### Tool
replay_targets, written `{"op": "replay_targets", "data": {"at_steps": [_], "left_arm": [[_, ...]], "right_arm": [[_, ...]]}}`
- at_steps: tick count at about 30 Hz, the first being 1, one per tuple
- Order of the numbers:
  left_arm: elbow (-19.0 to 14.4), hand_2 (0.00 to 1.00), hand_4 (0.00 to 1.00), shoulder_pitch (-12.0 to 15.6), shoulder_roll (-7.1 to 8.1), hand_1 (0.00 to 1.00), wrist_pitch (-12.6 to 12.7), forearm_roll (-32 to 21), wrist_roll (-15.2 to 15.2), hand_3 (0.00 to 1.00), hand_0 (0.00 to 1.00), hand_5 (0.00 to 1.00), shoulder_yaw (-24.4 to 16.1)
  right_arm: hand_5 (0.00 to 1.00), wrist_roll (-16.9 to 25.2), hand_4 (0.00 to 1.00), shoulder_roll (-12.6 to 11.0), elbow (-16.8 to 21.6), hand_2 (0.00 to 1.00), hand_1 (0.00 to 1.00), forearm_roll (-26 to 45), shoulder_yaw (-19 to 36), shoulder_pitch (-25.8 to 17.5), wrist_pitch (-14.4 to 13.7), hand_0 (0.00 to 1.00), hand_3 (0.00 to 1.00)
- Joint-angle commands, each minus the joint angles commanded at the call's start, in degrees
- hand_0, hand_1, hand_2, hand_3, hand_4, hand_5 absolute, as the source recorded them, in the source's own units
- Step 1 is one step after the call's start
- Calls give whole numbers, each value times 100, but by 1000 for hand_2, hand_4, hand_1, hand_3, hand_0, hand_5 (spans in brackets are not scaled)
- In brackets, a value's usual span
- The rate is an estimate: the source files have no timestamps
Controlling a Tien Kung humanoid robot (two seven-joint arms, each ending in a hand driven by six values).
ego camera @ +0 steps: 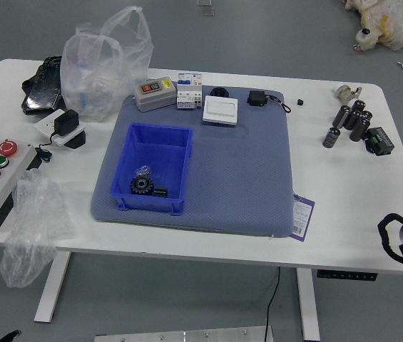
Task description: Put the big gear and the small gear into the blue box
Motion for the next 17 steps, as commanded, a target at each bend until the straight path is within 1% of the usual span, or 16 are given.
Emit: {"op": "replay_targets", "data": {"at_steps": [2, 3, 5, 8, 9, 17], "left_arm": [[4, 506, 717, -9, 3, 443, -2, -15, -11, 724, 651, 716, 19], [6, 506, 719, -11, 3, 450, -4, -23, -16, 724, 652, 715, 30], [10, 506, 719, -17, 2, 450, -10, -33, -23, 724, 652, 715, 50], [18, 506, 719, -42, -2, 450, -20, -54, -42, 724, 652, 715, 83], [20, 508, 721, -53, -2, 449, -22, -61, -48, 724, 652, 715, 93], [31, 508, 721, -93, 15, 449, -20, -137, -92, 724, 652, 715, 166]], "right_arm": [[998, -65, 998, 5, 53, 692, 630, 12, 6, -20, 32, 708, 811], [998, -124, 998, 6, 100, 655, 587, 14, 0, -32, 48, 672, 731], [998, -232, 998, 4, 186, 655, 587, 27, -17, -46, 45, 672, 731], [998, -429, 998, -8, 325, 655, 587, -2, -62, -44, -38, 672, 731], [998, -476, 998, -10, 361, 630, 556, -20, -74, -40, -60, 634, 698], [998, -628, 998, -22, 476, 630, 556, -64, -106, -59, -108, 634, 698]]}}
